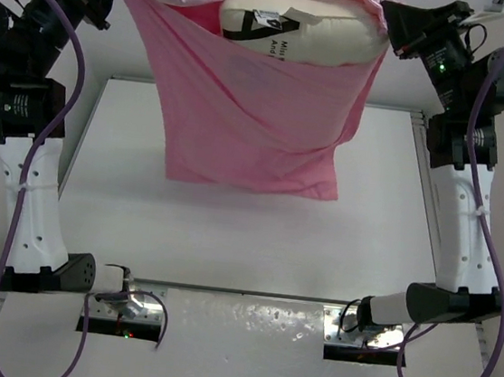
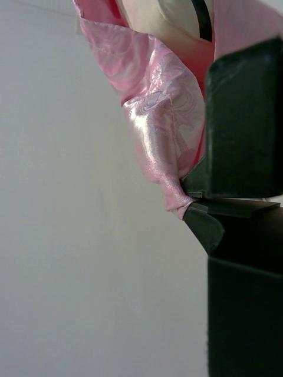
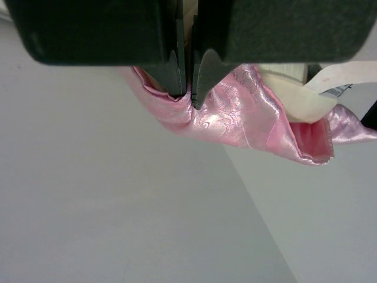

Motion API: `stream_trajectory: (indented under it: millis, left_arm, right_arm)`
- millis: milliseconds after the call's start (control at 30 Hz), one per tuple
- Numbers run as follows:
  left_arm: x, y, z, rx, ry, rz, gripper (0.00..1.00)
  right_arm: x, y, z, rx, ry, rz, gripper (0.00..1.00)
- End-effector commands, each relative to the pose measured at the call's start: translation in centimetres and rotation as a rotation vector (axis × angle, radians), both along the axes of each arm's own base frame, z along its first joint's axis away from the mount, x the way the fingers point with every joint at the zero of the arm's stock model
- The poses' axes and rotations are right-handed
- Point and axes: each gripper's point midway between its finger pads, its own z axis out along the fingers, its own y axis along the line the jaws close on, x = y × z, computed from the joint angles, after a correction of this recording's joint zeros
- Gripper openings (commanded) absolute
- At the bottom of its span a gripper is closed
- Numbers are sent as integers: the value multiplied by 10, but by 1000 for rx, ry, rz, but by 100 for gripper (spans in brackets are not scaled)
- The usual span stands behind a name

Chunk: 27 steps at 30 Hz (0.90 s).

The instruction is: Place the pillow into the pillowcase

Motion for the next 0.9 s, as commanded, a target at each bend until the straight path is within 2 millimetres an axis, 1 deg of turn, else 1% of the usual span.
stream_trajectory:
  millis: [0,33,67,100,133,167,200,233,267,300,333,367,400,433,467,500,533,567,600,633,667,700,767,800,833,867]
  left_arm:
    - [-30,-6,30,-7,-108,-42,0]
    - [-17,-9,6,-5,-36,-72,0]
    - [-18,-12,-4,-5,-10,-87,0]
    - [-16,-13,-16,-6,23,-93,0]
    - [-10,-15,-35,-5,80,-103,0]
    - [-5,-25,-67,8,155,-153,0]
    - [-5,-31,-87,27,198,-178,0]
    - [-10,-37,-101,34,223,-195,0]
    - [1,-37,-141,47,304,-194,0]
    - [2,-39,-159,58,338,-197,0]
    - [-1,-40,-175,64,371,-193,0]
    - [0,-42,-189,74,400,-195,0]
    - [2,-42,-212,63,456,-194,0]
    - [2,-43,-222,58,483,-194,0]
    - [-1,-47,-227,59,491,-203,0]
    - [-3,-51,-234,55,502,-217,0]
    - [-5,-54,-236,41,509,-225,0]
    - [-7,-54,-242,28,512,-216,0]
    - [-8,-57,-248,19,521,-219,0]
    - [-8,-56,-253,10,526,-212,0]
    - [-7,-55,-274,5,568,-205,0]
    - [-9,-52,-281,-3,579,-177,0]
    - [-11,-49,-309,0,643,-158,0]
    - [-15,-48,-330,3,688,-152,0]
    - [-17,-47,-340,13,710,-151,0]
    - [-24,-58,-360,27,756,-180,0]
  right_arm:
    - [-65,-21,77,16,-305,-80,0]
    - [-67,-18,71,10,-293,-63,0]
    - [-52,-14,45,7,-213,-44,0]
    - [-41,-10,25,-3,-148,-23,0]
    - [-28,-1,-6,-20,-33,14,0]
    - [-10,14,-53,-50,96,75,0]
    - [-5,31,-92,-72,223,131,0]
    - [1,43,-142,-102,341,174,0]
    - [4,50,-171,-133,398,188,0]
    - [3,55,-197,-143,463,201,0]
    - [0,62,-215,-148,501,218,0]
    - [-4,66,-247,-133,583,238,0]
    - [-6,68,-252,-111,587,251,0]
    - [-8,71,-257,-85,600,269,1]
    - [-14,73,-275,-48,650,293,1]
    - [-21,79,-281,-39,640,326,4]
    - [-26,83,-283,-31,648,345,5]
    - [-33,92,-287,-44,648,380,8]
    - [-40,97,-304,-57,686,398,9]
    - [-46,102,-313,-81,690,415,11]
    - [-54,109,-325,-98,713,445,13]
    - [-61,110,-348,-110,762,454,13]
    - [-67,111,-371,-109,807,459,13]
    - [-74,112,-395,-106,865,466,13]
    - [-77,113,-404,-98,888,477,15]
    - [-84,116,-422,-104,929,504,18]
